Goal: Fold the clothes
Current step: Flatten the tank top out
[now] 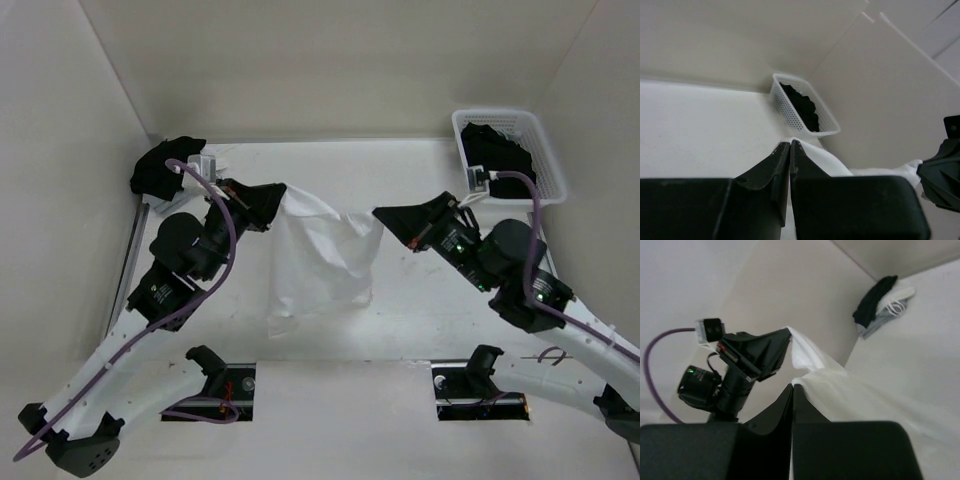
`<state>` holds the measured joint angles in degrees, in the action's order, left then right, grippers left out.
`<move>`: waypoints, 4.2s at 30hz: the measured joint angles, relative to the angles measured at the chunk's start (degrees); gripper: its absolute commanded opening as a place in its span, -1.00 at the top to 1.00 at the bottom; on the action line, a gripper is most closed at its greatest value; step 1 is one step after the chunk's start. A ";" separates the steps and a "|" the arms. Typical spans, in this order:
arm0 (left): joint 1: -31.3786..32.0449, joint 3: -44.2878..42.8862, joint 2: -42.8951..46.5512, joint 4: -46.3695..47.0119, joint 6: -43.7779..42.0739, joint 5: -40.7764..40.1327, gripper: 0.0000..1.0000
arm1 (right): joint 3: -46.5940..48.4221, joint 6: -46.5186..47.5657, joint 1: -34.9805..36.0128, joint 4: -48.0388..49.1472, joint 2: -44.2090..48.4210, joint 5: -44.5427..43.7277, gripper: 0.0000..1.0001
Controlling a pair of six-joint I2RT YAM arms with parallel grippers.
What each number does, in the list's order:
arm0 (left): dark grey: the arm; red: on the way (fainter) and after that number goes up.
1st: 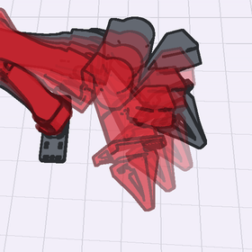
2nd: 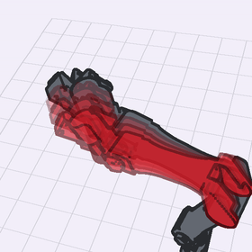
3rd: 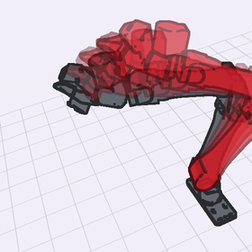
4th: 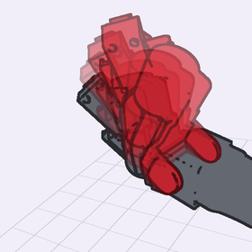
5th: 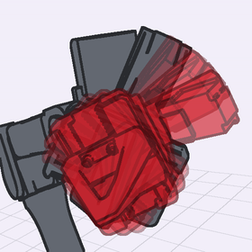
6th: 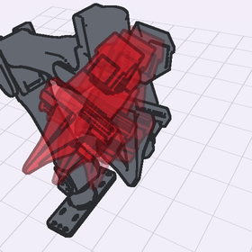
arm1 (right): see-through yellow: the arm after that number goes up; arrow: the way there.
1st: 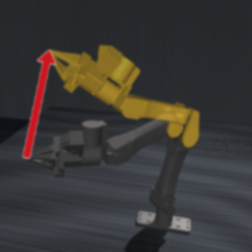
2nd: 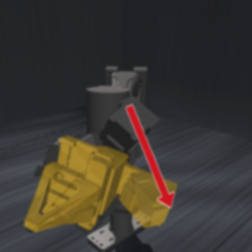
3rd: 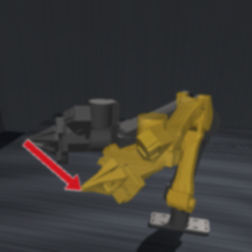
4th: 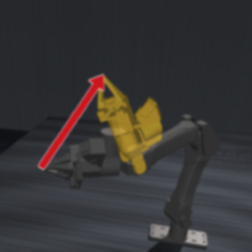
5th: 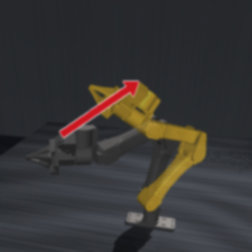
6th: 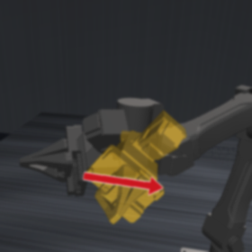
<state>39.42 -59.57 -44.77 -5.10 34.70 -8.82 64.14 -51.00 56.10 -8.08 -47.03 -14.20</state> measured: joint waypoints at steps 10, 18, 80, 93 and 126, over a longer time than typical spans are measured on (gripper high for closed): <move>-13.40 -3.65 -16.17 2.58 3.10 5.60 0.96 | 1.20 -4.72 -17.20 3.69 -15.89 12.68 0.99; -17.07 -12.46 -16.65 4.35 4.90 13.29 0.92 | -5.79 -7.17 -10.34 11.30 -7.10 12.26 0.97; -1.95 41.72 -6.54 6.99 8.59 0.61 1.00 | -39.32 -9.79 -0.44 -0.83 -14.88 -5.90 0.00; -7.82 41.81 9.27 -1.86 12.11 3.48 1.00 | -38.62 -9.92 -1.38 6.47 -25.79 -1.31 0.70; -17.40 42.05 29.20 -19.47 15.67 3.72 1.00 | -33.83 -9.11 6.56 -16.63 -3.45 -3.98 0.53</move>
<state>22.02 -17.52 -15.57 -24.58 50.37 -5.10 30.30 -60.12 62.65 -24.71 -50.48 -18.17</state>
